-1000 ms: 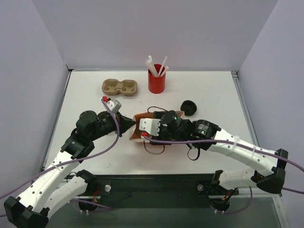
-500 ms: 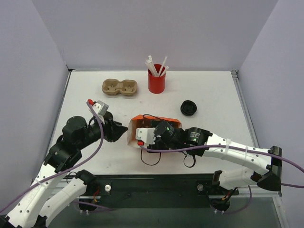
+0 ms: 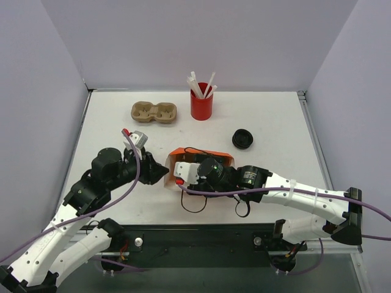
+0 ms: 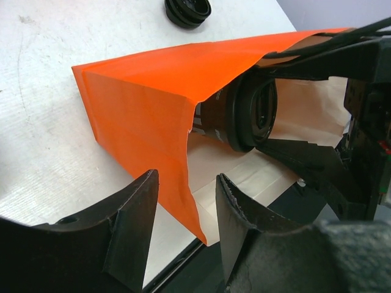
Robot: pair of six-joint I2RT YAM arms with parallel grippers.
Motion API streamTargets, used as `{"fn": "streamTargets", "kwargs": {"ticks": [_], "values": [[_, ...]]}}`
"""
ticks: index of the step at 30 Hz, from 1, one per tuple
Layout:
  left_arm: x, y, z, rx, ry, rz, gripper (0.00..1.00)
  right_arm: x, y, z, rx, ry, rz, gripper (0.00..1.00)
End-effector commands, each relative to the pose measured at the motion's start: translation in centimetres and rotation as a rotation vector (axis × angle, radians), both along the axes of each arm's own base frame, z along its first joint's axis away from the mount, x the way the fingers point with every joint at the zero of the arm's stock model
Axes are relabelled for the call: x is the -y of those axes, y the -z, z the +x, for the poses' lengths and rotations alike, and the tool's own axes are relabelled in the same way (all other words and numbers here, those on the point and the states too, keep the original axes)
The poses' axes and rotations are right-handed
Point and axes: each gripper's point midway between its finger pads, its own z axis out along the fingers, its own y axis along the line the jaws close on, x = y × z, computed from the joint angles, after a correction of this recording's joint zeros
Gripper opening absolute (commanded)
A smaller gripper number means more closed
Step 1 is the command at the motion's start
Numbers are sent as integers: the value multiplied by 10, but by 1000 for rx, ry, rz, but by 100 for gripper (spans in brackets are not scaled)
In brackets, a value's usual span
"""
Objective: Pack the takeout coffee
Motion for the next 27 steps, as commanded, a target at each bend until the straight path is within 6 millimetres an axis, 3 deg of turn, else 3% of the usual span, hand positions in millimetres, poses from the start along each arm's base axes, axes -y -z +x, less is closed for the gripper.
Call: {"fn": "streamTargets", "kwargs": {"ticks": [1,8,14,17,18,21,27], "values": [[4,6,3,7,-9,-1,52,3,-7,3,23,53,34,39],[7,26,8,-12,-13,48,51,2,-8,4,21,77,48,39],[8,17,15,64,-13,54,49,1,-4,-1,10,92,56,39],[11,8,22,107,4,80,35,1,-2,-3,-4,110,71,39],[12,4,24,120,11,83,20,2,-1,-4,-7,108,67,39],[21,9,22,127,64,76,0,7,7,-4,-1,100,40,39],[26,2,10,210,109,-23,0,19,17,7,58,71,-10,39]]}}
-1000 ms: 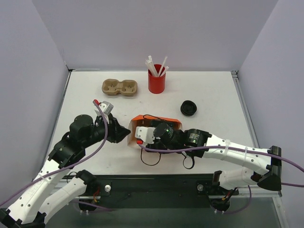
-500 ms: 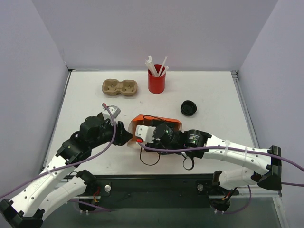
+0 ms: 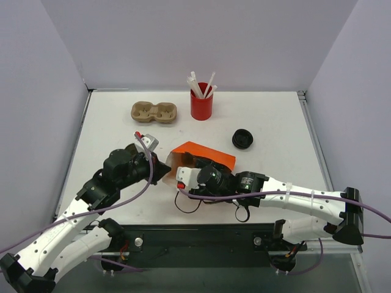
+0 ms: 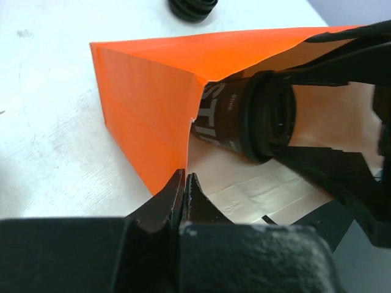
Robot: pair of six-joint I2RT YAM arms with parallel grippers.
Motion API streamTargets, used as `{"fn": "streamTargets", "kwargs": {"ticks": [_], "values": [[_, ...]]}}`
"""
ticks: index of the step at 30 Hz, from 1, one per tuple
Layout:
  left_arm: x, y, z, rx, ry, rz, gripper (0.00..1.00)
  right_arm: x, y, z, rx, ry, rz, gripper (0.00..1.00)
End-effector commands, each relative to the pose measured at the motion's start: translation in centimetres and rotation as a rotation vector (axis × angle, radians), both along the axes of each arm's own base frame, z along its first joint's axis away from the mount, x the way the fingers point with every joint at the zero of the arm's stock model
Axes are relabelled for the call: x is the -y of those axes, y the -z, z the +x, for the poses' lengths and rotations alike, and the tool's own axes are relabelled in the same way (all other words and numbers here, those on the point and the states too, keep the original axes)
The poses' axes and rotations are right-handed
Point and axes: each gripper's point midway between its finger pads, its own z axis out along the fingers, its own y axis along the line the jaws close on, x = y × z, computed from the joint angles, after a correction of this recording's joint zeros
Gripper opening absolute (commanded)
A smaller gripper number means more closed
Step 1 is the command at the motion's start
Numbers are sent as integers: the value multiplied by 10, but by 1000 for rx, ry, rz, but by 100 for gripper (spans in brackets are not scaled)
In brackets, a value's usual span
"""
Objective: Pack the takeout coffee
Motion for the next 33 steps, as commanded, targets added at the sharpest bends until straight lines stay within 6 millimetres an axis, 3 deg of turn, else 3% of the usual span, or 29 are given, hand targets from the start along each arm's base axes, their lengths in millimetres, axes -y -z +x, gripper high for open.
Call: {"fn": "streamTargets", "kwargs": {"ticks": [1,7,14,25,33], "values": [[8,-35,-7,160,61,-123,0,13,-5,15,86,-1,-22,38],[7,-20,-13,141,79,-114,0,20,-3,39,106,3,-18,38],[5,-9,-18,133,75,-129,0,8,-3,65,137,-6,-22,38],[2,-1,-21,130,80,-114,0,-21,-4,79,168,-44,0,38],[-2,-1,-20,148,64,-106,0,-24,15,90,153,-18,-23,38]]}}
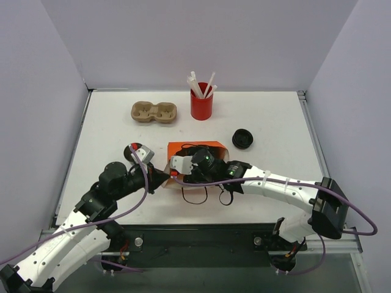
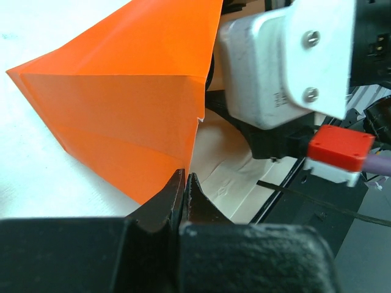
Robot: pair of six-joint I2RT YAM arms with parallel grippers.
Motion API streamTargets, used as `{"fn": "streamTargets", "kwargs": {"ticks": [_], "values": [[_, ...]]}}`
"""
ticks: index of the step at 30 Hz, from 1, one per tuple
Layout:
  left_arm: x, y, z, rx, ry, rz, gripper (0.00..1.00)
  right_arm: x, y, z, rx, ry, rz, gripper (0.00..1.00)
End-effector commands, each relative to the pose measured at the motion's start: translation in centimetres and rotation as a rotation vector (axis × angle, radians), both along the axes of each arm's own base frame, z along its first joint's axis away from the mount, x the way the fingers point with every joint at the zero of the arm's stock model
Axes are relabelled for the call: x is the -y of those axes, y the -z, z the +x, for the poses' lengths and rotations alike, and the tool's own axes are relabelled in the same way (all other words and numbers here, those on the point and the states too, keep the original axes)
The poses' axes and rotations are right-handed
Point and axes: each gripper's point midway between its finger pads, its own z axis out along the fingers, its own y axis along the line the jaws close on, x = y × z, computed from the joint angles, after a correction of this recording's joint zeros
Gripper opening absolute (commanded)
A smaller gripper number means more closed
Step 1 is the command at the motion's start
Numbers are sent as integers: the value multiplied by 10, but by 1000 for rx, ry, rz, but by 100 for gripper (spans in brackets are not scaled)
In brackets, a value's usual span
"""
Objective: Pack the takeout coffee
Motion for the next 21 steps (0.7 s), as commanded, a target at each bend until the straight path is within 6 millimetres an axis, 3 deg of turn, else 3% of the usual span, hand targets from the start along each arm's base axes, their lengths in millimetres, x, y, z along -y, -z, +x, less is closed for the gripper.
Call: {"fn": "streamTargets", "kwargs": {"ticks": [1,6,13,21], "values": [[2,-17,1,66,13,-31,0,-8,-8,13,24,33,48,38],[-2,-15,1,65,-7,-23,0,-2,4,9,2,37,36,37],[-8,-10,2,81,-21,18,0,0,-26,10,32,-19,81,38],[-7,-8,5,107,-14,27,0,23,-19,1,19,-85,0,38]]}}
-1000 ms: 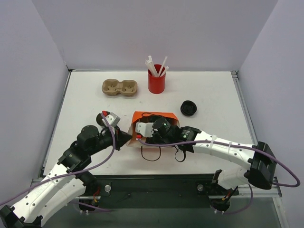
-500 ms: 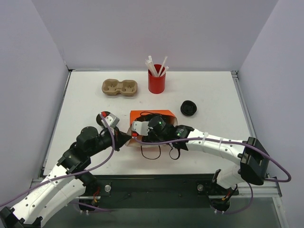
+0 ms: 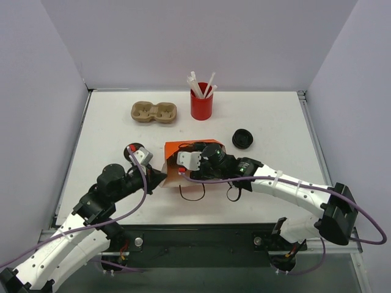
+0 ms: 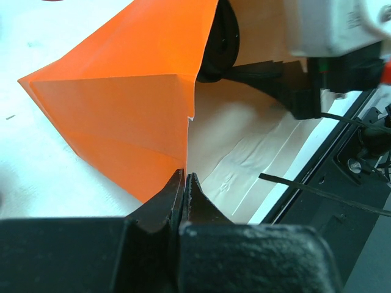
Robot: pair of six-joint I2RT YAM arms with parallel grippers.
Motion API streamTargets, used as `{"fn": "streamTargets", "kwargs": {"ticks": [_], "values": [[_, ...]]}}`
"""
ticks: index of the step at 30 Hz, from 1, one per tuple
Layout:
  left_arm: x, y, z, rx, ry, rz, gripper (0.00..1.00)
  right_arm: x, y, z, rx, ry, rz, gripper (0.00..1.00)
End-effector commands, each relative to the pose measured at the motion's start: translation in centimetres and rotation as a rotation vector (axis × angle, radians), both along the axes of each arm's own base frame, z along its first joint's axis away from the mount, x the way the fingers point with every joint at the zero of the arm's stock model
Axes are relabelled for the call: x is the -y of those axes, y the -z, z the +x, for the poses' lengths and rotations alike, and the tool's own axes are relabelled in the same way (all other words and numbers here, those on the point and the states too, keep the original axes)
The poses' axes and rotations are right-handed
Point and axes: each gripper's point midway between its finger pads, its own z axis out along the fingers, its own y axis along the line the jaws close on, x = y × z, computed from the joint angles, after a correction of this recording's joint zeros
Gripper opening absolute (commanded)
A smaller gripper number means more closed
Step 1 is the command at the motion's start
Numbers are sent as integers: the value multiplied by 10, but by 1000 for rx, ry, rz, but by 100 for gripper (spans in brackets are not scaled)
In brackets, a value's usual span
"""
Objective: Pack the takeout coffee
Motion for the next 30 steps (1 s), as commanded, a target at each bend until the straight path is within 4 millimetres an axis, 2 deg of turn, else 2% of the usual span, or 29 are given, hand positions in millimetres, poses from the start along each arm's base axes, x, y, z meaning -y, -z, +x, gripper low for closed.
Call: {"fn": "streamTargets", "kwargs": {"ticks": [1,19,30], "values": [[3,-9,1,65,26,-8,0,13,-2,-8,8,-53,-39,38],[10,-12,2,98,63,-11,0,31,22,5,60,-87,-241,37],[10,-17,-2,82,65,-30,0,31,32,8,51,-99,-283,37]]}}
